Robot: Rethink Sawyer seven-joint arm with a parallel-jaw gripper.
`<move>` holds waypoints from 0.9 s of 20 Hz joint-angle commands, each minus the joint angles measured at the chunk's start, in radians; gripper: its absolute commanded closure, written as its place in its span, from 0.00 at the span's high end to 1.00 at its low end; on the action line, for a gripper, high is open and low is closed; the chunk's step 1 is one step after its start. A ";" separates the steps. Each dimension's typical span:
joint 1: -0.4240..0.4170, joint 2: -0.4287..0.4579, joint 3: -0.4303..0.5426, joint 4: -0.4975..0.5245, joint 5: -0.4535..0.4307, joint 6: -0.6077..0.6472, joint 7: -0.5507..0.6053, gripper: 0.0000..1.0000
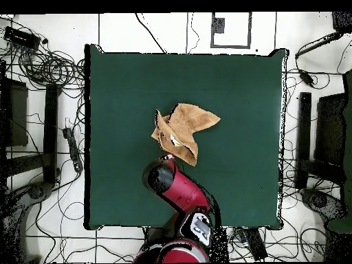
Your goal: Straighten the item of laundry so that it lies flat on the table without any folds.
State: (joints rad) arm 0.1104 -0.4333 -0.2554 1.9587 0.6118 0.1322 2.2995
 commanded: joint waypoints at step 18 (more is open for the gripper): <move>0.099 -0.034 -0.044 -0.113 -0.030 0.214 0.124 1.00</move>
State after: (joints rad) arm 0.2449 -0.5467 -0.3851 1.8769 0.6087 0.4046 2.2995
